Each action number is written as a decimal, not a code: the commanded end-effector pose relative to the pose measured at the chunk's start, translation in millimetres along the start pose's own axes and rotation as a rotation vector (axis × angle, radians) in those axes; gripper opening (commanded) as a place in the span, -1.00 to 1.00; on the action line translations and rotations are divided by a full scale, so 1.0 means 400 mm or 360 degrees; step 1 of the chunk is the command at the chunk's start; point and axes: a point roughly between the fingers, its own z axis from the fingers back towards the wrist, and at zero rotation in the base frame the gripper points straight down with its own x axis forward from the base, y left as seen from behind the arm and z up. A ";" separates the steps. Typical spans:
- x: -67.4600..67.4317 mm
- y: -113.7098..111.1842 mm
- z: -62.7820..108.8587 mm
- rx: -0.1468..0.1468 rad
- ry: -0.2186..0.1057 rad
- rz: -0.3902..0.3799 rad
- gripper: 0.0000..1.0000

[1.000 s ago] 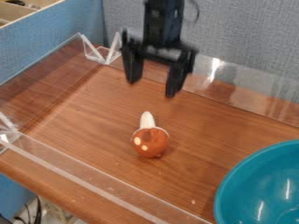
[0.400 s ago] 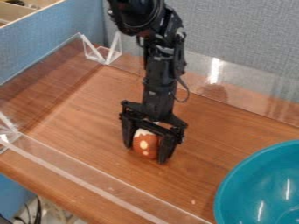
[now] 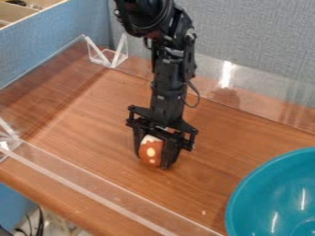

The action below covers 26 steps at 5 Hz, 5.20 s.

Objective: Put the mushroom in the blue bowl

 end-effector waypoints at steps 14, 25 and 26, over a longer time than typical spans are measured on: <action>-0.030 0.011 0.120 -0.0104 -0.0163 -0.0057 -1.00; 0.016 -0.071 0.269 0.0045 -0.0166 -0.0283 -1.00; 0.012 0.035 0.297 0.0057 -0.0206 -0.0168 -1.00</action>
